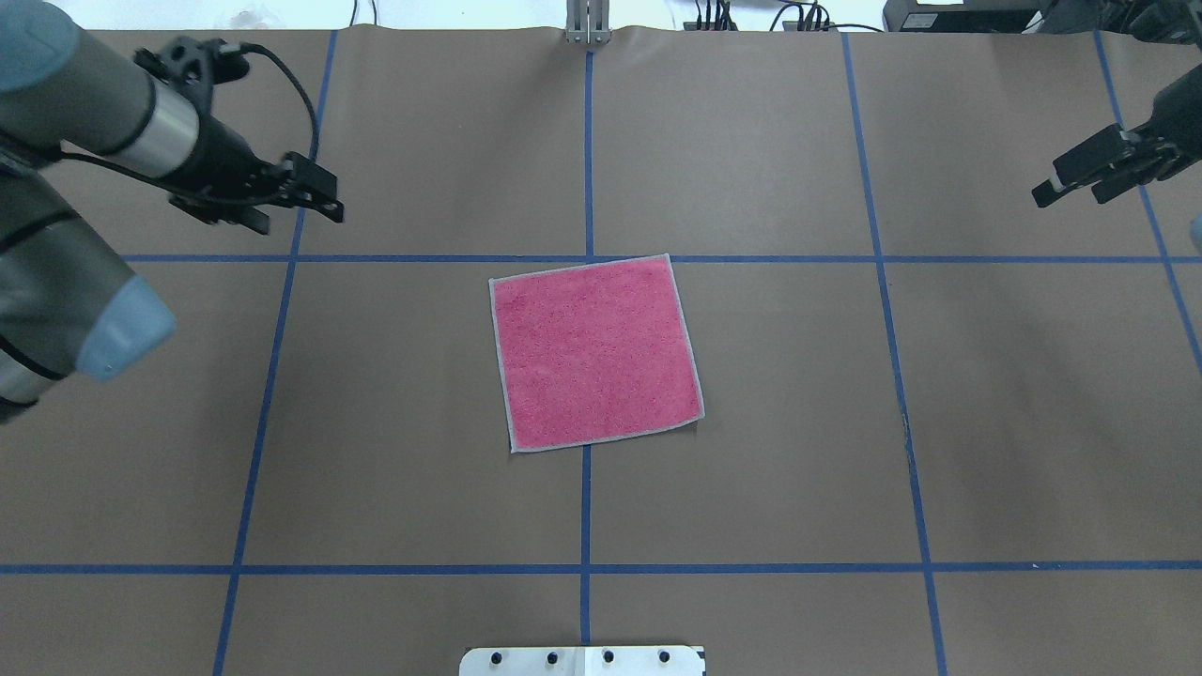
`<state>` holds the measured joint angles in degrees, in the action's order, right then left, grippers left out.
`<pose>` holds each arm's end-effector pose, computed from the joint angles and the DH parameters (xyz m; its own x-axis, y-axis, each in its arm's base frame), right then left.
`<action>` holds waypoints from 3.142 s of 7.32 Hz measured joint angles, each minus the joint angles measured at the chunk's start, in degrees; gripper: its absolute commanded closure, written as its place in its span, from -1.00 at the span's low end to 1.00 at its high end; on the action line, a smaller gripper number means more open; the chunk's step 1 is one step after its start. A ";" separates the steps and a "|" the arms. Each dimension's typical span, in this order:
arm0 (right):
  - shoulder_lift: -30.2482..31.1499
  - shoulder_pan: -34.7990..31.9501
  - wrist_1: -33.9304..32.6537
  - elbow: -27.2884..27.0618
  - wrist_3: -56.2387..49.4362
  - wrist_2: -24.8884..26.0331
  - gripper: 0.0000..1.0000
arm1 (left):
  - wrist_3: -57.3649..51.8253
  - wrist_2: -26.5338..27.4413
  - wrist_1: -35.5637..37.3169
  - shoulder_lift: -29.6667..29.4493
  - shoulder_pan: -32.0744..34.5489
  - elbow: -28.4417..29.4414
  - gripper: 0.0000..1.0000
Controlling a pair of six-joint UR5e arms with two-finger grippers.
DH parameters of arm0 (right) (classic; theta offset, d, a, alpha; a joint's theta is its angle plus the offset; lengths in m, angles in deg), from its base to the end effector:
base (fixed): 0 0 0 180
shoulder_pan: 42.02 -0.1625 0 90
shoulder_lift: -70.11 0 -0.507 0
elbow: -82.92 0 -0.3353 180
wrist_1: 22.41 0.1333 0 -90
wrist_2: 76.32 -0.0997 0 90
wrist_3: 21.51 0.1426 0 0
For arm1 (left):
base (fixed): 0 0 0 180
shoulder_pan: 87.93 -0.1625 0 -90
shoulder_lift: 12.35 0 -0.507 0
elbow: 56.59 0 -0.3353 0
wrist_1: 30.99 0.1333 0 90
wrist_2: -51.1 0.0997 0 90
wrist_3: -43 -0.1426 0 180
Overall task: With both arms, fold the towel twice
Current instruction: 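Move the left gripper to the pink towel's near corner while the right gripper approaches, then grasp the towel's near corner with the left gripper while the right gripper approaches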
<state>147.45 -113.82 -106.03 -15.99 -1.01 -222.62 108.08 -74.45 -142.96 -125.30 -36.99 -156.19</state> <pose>-0.1573 -0.5253 0.5571 0.4763 -0.2154 0.8525 0.1165 0.9764 0.1816 0.3595 -0.5230 0.4351 0.4722 -0.0378 -0.8807 0.1483 0.9883 0.0371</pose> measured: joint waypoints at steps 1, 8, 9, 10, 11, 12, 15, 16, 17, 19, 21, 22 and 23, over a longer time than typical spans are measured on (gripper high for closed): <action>-0.85 2.20 3.54 -0.09 7.93 0.72 -0.97 | 9.61 4.06 -3.82 -0.51 -5.16 -0.14 -1.00; -3.02 23.73 30.66 0.08 51.76 17.08 -0.97 | 30.76 18.08 -6.84 -4.13 -24.05 -0.33 -0.84; -4.10 25.04 30.75 0.14 52.63 17.39 -0.97 | 30.79 18.27 -6.80 -4.17 -25.10 0.09 -0.79; -4.82 26.05 30.78 0.15 53.11 17.63 -0.97 | 30.78 18.31 -6.78 -4.22 -25.64 0.57 -0.74; -5.13 26.69 30.79 0.15 53.31 17.74 -0.97 | 30.76 18.32 -6.78 -4.36 -25.95 1.28 -0.71; -5.27 27.16 30.80 0.13 53.38 17.79 -0.97 | 30.76 18.33 -6.82 -4.78 -26.22 2.29 -0.64; -5.28 28.21 30.80 0.32 53.42 17.75 -0.97 | 30.72 18.33 -6.93 -5.65 -26.54 3.97 -0.41; -5.27 28.35 30.80 0.38 53.40 17.73 -0.97 | 30.71 18.33 -6.94 -5.67 -26.74 4.21 -0.38; -5.27 28.41 30.80 0.43 53.37 17.73 -0.97 | 30.71 18.33 -6.96 -5.81 -26.93 4.60 -0.38; -5.32 28.46 30.80 0.43 53.34 17.72 -0.97 | 30.71 18.33 -7.05 -6.15 -27.18 5.43 -0.27; -5.35 28.47 30.80 0.46 53.33 17.72 -0.94 | 30.71 18.33 -7.09 -6.25 -27.32 5.74 -0.07; -5.36 28.47 30.80 0.46 53.31 17.72 -0.94 | 30.71 18.33 -7.09 -6.37 -27.39 5.78 0.03; -5.35 28.47 30.80 0.47 53.25 17.72 -0.93 | 30.71 18.33 -7.06 -6.54 -27.49 5.90 0.10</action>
<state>142.10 -85.35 -75.23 -15.52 52.24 -204.90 138.79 -56.12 -150.02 -131.84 -64.48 -150.29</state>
